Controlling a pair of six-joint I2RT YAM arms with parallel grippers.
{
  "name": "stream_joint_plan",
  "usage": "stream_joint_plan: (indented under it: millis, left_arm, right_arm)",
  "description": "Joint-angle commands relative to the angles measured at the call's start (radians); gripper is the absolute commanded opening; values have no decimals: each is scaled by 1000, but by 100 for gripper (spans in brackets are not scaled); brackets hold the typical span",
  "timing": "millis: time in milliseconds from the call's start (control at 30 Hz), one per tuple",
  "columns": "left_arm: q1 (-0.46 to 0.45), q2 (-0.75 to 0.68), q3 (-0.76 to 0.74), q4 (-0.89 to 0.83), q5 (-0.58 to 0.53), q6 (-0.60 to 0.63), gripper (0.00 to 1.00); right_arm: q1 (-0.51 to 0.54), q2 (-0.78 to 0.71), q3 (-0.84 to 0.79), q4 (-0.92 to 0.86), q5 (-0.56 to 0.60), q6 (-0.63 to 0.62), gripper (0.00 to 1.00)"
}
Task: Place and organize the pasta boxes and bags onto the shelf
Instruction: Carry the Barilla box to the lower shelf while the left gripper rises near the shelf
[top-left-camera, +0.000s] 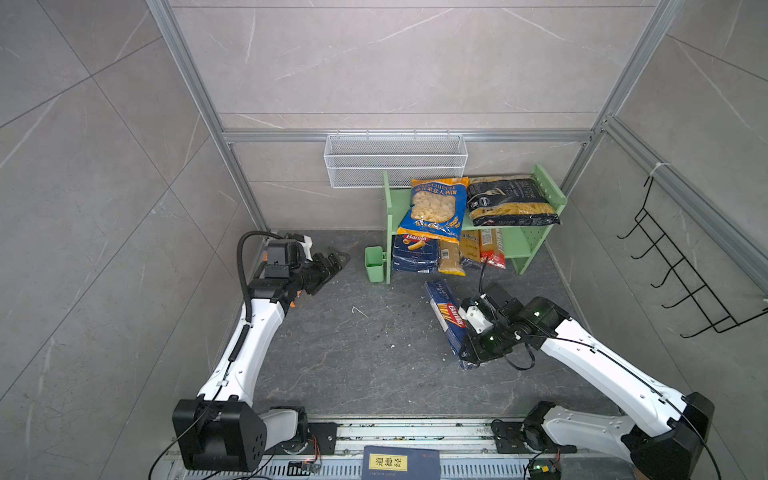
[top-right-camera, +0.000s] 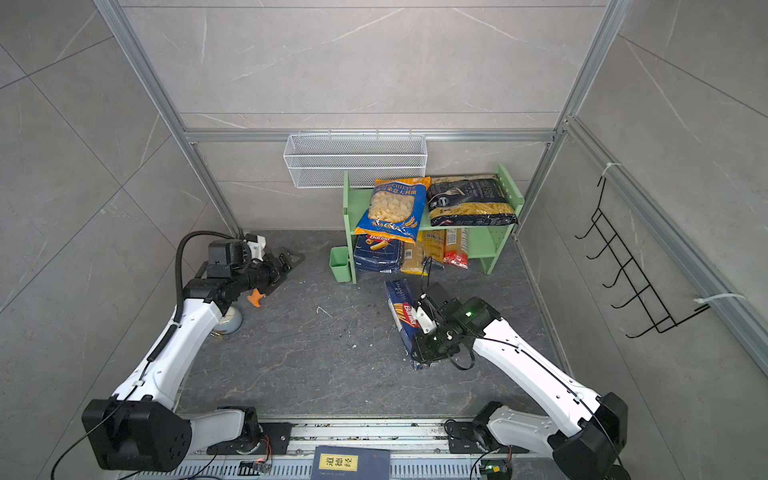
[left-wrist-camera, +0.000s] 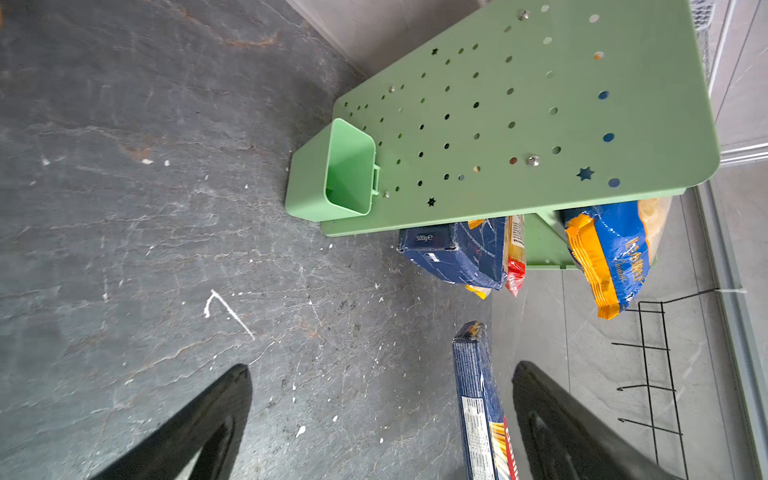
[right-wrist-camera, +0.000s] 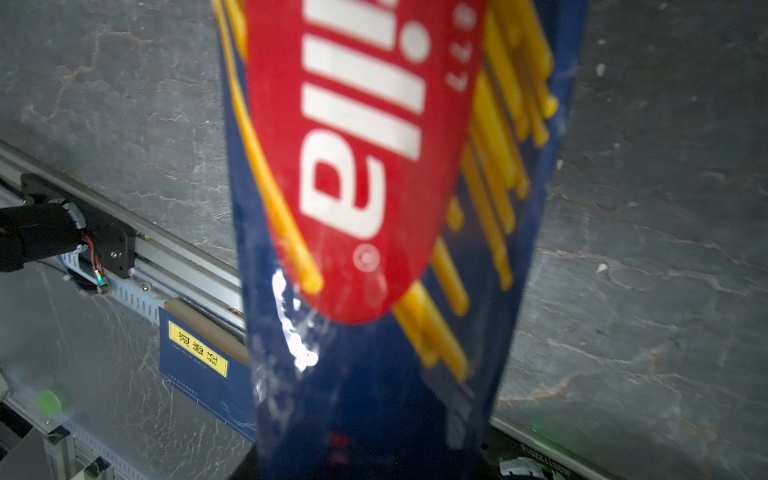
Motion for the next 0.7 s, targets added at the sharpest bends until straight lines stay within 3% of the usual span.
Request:
stream_joint_plan:
  millis: [0,667]
  left_arm:
    - [-24,29,86,67,34,-2,100]
    - [-99,243,287,165,117,-31,100]
  right_arm:
    - [-45,-42,94,25,60,-49,27]
    - [-364,84,262,44,42,-183,27]
